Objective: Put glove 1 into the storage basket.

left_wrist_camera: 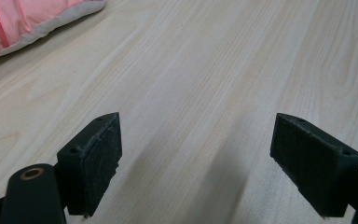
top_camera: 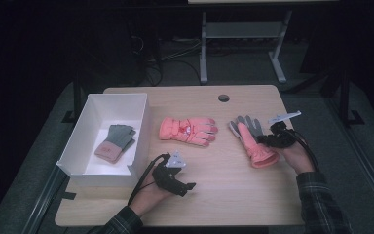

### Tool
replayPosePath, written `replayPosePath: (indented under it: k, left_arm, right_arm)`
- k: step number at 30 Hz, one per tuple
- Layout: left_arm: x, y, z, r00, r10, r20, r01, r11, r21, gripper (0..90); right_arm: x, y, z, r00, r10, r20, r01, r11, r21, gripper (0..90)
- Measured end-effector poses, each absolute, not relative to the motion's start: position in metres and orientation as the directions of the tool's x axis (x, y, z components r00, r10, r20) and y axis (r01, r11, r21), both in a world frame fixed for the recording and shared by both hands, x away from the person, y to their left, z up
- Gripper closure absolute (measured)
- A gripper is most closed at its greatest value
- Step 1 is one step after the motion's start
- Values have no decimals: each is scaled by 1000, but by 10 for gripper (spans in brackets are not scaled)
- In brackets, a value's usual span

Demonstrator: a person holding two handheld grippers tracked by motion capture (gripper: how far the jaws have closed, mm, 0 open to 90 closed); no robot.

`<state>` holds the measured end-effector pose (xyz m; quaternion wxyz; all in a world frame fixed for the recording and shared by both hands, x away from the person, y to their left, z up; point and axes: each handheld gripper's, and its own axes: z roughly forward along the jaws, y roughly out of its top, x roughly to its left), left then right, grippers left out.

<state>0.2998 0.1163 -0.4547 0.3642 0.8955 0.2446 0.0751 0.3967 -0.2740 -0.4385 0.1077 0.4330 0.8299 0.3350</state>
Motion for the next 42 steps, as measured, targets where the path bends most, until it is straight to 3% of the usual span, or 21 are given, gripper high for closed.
replayPosePath:
  k: [23,32,42]
  left_arm:
    - [300,118,-455,869,490,-70,398,-607,688,162]
    - [301,119,-456,867,491,-83,406,-601,689,163]
    - [300,118,-456,869,488,-82,406,-609,681,162]
  right_arm:
    - [336,-224,-436,-739,661,131,570,510,644,900]
    - [332,-248,-421,-692,714,109,561,436,703,900]
    - [337,-244,-436,-707,698,114,581,482,656,900]
